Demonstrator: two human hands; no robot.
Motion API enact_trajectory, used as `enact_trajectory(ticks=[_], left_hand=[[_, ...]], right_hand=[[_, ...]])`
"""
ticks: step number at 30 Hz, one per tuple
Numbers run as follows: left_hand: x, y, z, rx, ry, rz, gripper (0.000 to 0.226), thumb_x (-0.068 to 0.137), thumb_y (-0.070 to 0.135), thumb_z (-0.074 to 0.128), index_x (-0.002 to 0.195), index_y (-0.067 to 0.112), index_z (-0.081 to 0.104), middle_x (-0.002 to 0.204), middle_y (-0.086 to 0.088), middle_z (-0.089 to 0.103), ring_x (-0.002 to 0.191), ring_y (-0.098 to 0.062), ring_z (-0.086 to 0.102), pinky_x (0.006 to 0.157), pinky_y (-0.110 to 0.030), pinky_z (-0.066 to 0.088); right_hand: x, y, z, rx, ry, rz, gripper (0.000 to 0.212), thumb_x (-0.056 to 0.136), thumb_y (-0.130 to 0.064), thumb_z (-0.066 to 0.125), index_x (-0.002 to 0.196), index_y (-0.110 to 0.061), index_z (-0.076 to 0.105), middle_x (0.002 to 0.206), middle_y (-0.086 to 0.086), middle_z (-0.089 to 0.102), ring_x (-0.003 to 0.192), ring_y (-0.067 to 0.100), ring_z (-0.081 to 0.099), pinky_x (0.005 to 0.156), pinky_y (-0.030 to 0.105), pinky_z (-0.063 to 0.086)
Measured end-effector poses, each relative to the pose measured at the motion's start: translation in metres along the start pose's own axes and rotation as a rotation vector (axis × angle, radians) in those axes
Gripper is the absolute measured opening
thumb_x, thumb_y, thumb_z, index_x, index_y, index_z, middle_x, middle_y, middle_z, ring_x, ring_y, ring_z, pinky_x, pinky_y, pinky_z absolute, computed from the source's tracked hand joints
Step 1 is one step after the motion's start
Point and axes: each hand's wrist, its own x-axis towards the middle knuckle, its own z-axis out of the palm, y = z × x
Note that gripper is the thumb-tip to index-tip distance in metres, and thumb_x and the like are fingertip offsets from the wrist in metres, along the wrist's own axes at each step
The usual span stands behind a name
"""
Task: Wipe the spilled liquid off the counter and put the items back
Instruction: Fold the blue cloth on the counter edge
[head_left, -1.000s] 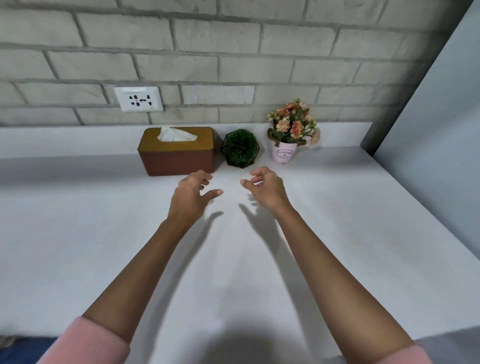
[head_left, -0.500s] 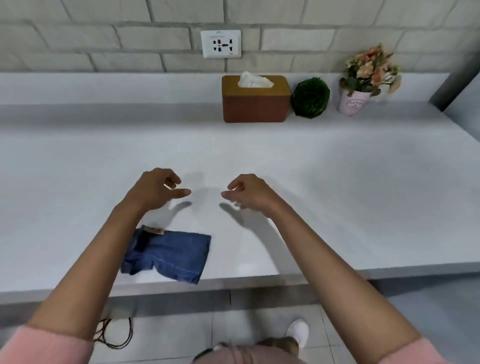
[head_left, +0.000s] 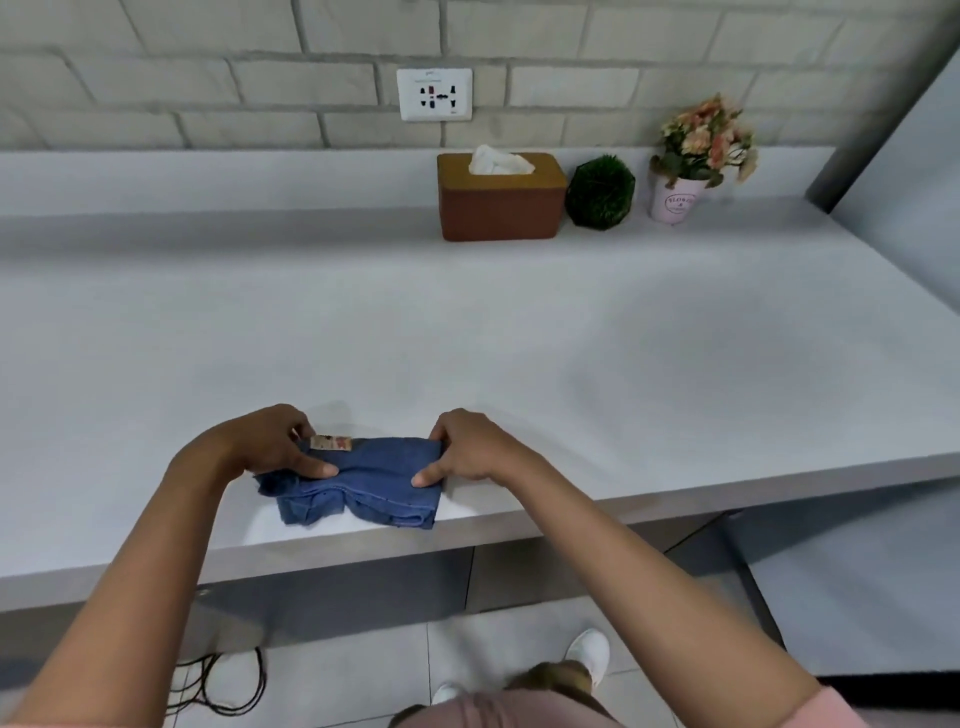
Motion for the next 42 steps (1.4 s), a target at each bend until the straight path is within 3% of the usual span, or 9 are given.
enact_trajectory(ticks=[4, 11, 15, 24, 28, 34, 36, 39, 42], left_hand=[[-0.002, -0.001, -0.001, 0.003, -0.013, 0.087, 0.030, 0.072, 0.024, 0.080, 0.075, 0.011, 0.053, 0.076, -0.005, 0.055, 0.071, -0.019, 0.048, 0.061, -0.028, 0.035], [-0.006, 0.027, -0.006, -0.037, -0.131, 0.202, 0.038, 0.076, 0.033, 0.075, 0.087, 0.005, 0.051, 0.079, -0.008, 0.051, 0.073, -0.020, 0.045, 0.064, -0.030, 0.031], [0.005, 0.072, 0.002, -0.105, -0.125, 0.274, 0.039, 0.074, 0.034, 0.077, 0.088, 0.006, 0.053, 0.086, -0.009, 0.052, 0.079, -0.021, 0.048, 0.066, -0.031, 0.034], [0.054, 0.243, 0.070, -0.165, -0.179, 0.471, 0.035, 0.077, 0.026, 0.075, 0.094, 0.015, 0.047, 0.084, -0.004, 0.053, 0.072, -0.016, 0.050, 0.056, -0.026, 0.039], [0.077, 0.344, 0.119, -0.191, -0.203, 0.536, 0.038, 0.078, 0.023, 0.072, 0.104, 0.015, 0.044, 0.103, -0.011, 0.055, 0.088, -0.023, 0.054, 0.068, -0.033, 0.044], [0.091, 0.498, 0.194, -0.189, -0.324, 0.588, 0.046, 0.074, 0.013, 0.068, 0.111, 0.016, 0.041, 0.111, -0.011, 0.052, 0.092, -0.026, 0.058, 0.056, -0.034, 0.056], [0.096, 0.541, 0.217, -0.171, -0.351, 0.613, 0.050, 0.073, 0.011, 0.069, 0.114, 0.015, 0.040, 0.111, -0.009, 0.050, 0.093, -0.024, 0.057, 0.062, -0.036, 0.058], [0.108, 0.598, 0.250, -0.182, -0.352, 0.663, 0.053, 0.072, 0.008, 0.069, 0.114, 0.011, 0.039, 0.110, -0.010, 0.050, 0.092, -0.024, 0.057, 0.081, -0.042, 0.057], [0.121, 0.644, 0.282, -0.190, -0.278, 0.702, 0.060, 0.069, 0.012, 0.074, 0.118, 0.009, 0.039, 0.114, -0.011, 0.050, 0.101, -0.025, 0.055, 0.077, -0.038, 0.054]], right_hand=[[-0.002, 0.003, 0.004, 0.066, 0.071, -0.065, 0.024, 0.079, -0.020, 0.073, 0.091, -0.009, 0.055, 0.076, -0.004, 0.048, 0.064, 0.008, 0.043, 0.054, 0.021, 0.032], [-0.009, 0.026, -0.013, 0.399, 0.146, -0.049, 0.024, 0.088, -0.023, 0.058, 0.108, -0.016, 0.047, 0.086, -0.004, 0.049, 0.076, 0.009, 0.048, 0.063, 0.021, 0.038], [-0.016, 0.052, -0.047, 0.537, 0.287, -0.019, 0.015, 0.087, -0.024, 0.056, 0.098, -0.020, 0.047, 0.091, -0.003, 0.055, 0.080, 0.010, 0.053, 0.062, 0.020, 0.041], [-0.065, 0.161, -0.146, 0.716, 0.750, 0.131, 0.030, 0.087, -0.023, 0.059, 0.115, -0.019, 0.051, 0.087, -0.007, 0.058, 0.075, 0.006, 0.057, 0.056, 0.018, 0.043], [-0.106, 0.232, -0.199, 0.787, 0.949, 0.201, 0.033, 0.086, -0.022, 0.060, 0.118, -0.016, 0.053, 0.095, -0.002, 0.060, 0.078, 0.007, 0.057, 0.057, 0.019, 0.043], [-0.174, 0.337, -0.268, 0.869, 1.175, 0.294, 0.032, 0.087, -0.020, 0.061, 0.117, -0.015, 0.052, 0.104, 0.003, 0.059, 0.080, 0.010, 0.057, 0.058, 0.019, 0.045], [-0.194, 0.369, -0.286, 0.893, 1.233, 0.338, 0.031, 0.087, -0.019, 0.061, 0.116, -0.013, 0.054, 0.104, 0.005, 0.061, 0.082, 0.014, 0.058, 0.058, 0.020, 0.046], [-0.216, 0.416, -0.308, 0.953, 1.299, 0.413, 0.025, 0.086, -0.017, 0.061, 0.110, -0.012, 0.055, 0.104, 0.009, 0.063, 0.087, 0.021, 0.060, 0.061, 0.025, 0.049], [-0.230, 0.457, -0.322, 1.021, 1.338, 0.460, 0.021, 0.087, -0.014, 0.060, 0.107, -0.009, 0.053, 0.102, 0.013, 0.062, 0.085, 0.023, 0.061, 0.060, 0.027, 0.051]])
